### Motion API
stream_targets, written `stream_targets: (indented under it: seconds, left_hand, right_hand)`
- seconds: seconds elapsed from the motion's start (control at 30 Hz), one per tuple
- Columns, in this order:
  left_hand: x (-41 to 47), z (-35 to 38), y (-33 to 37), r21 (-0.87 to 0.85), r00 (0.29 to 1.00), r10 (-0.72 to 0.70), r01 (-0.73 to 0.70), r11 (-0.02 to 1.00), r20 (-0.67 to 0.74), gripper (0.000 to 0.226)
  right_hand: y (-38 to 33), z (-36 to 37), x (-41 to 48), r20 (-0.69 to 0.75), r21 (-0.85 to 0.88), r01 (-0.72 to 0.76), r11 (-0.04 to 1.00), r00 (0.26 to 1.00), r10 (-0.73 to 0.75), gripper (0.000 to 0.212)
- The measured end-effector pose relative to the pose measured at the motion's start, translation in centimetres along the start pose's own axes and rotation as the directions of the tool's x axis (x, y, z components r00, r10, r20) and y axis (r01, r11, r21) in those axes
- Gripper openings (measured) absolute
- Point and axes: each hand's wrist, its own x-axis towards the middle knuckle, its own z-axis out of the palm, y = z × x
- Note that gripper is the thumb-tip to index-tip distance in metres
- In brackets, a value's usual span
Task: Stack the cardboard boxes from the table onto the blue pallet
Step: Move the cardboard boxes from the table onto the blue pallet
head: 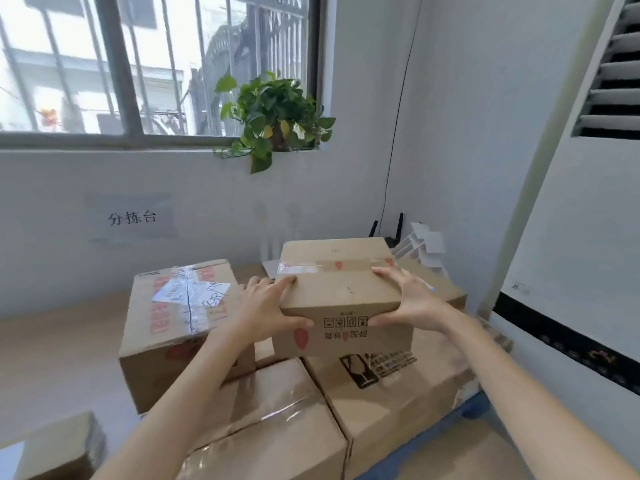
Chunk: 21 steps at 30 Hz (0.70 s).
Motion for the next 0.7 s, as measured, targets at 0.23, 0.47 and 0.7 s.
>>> stream_targets:
  seconds: [0.23,0.47,0.7]
  left_hand:
    - [2.2,1.0,-0.4,0.114,0.975,-0.219,0.222,0.969,-0.035,0.100]
    - [2.7,2.3,-0.9,0.205,0.938,-0.345,0.343,0.916,-0.030,0.105]
    - [2.9,4.3,-1.6,0.312,0.914,-0.401,0.397,0.863,-0.053,0.109]
  right_hand:
    - [3.5,1.9,10.0,0.130,0.044,0.216,0.975,0.967,-0.220,0.108]
    - [5.4,5.2,14.8,0.202,0.185,0.293,0.938,0.923,-0.328,0.104]
    - [7.0,7.7,17.0,0.194,0.245,0.341,0.908,0.900,-0.390,0.102]
